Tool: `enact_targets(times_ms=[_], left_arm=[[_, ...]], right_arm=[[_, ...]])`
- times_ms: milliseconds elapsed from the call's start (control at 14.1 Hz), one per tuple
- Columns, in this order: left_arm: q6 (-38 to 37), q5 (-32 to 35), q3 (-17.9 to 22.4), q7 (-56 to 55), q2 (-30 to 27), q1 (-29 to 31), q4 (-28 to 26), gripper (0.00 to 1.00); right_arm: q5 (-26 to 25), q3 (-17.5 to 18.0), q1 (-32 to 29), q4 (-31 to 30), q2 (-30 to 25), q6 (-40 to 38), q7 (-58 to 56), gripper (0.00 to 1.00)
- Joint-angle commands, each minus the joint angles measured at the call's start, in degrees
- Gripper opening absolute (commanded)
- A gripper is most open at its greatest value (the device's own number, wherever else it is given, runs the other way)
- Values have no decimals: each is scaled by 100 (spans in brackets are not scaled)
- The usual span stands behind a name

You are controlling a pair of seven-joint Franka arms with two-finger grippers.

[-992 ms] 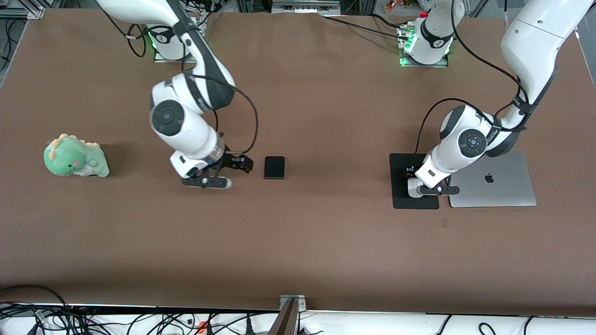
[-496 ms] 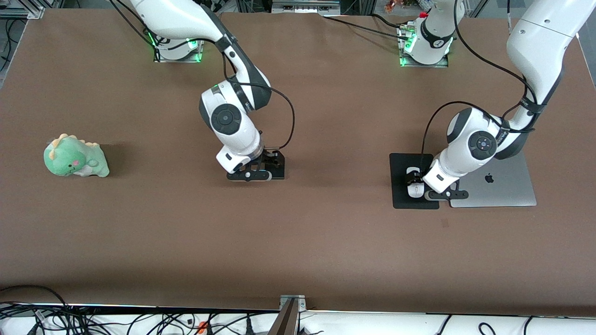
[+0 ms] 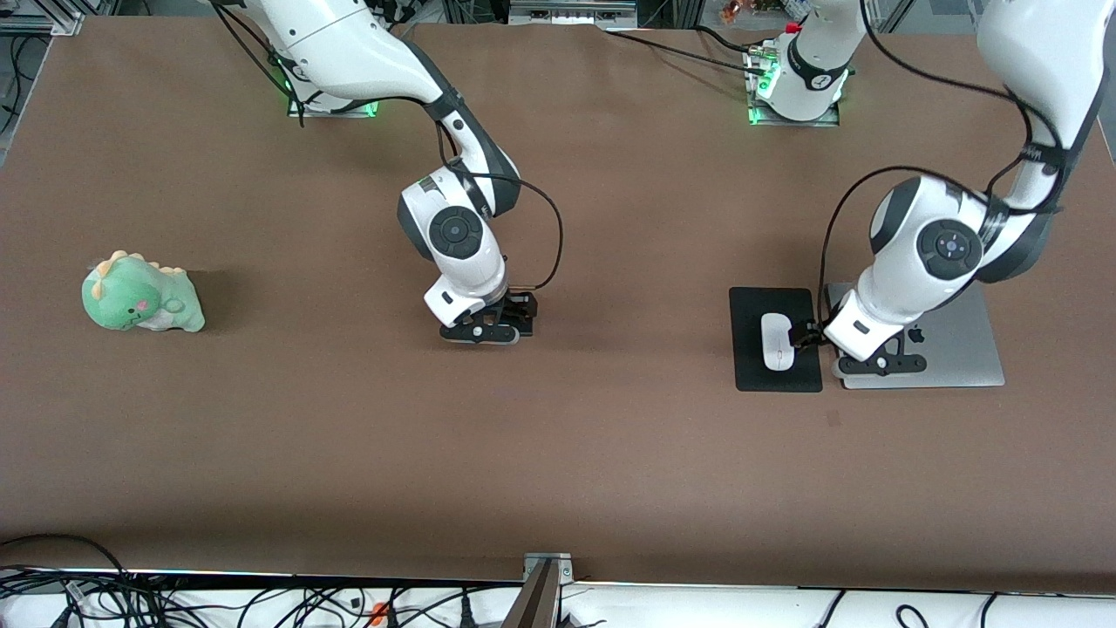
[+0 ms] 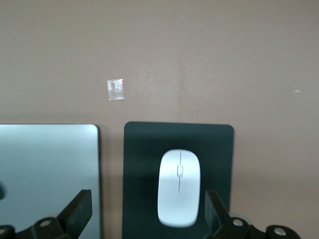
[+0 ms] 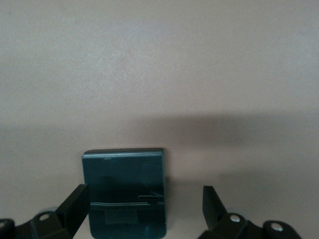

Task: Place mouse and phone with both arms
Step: 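Raise the left gripper away while the right gripper lifts the phone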

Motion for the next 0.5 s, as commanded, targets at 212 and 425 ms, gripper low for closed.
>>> enact_targets(times_ms=[212, 425], left_arm=[[-2530, -701, -672, 343, -333, 388, 1428, 100], [-2873, -1044, -619, 906, -859, 440, 1544, 100]], right_arm=[[-107, -70, 206, 195, 223, 157, 388, 100], [-203, -79, 268, 274, 381, 253, 485, 100]])
